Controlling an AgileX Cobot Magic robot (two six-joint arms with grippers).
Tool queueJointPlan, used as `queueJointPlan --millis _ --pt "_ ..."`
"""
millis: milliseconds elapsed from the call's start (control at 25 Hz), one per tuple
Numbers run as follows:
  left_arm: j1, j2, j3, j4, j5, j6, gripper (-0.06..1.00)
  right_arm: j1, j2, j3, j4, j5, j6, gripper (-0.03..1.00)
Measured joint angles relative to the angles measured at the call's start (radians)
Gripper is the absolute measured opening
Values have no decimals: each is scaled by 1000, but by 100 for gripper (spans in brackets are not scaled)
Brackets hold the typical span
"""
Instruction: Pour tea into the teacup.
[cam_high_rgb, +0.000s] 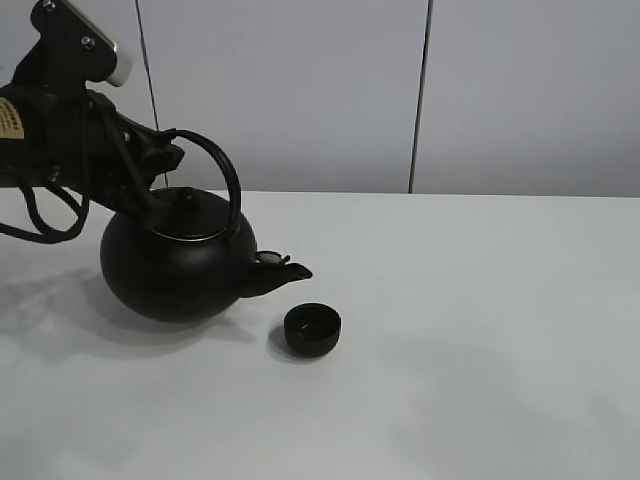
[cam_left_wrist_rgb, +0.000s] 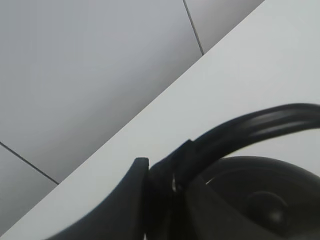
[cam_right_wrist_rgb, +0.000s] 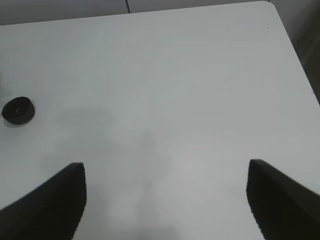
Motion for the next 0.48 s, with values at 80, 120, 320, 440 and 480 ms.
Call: queueJointPlan --millis 80,120,320,440,480 --pt "-1 0 -1 0 1 0 11 0 0 0 0 0 0 60" --pt "-2 0 -1 0 2 0 11 0 0 0 0 0 0 60" --pt "-5 0 -1 1 11 8 11 0 0 0 0 0 0 60" --pt "-5 0 -1 1 19 10 11 0 0 0 0 0 0 60" --pt "-5 0 -1 1 23 10 11 0 0 0 0 0 0 60"
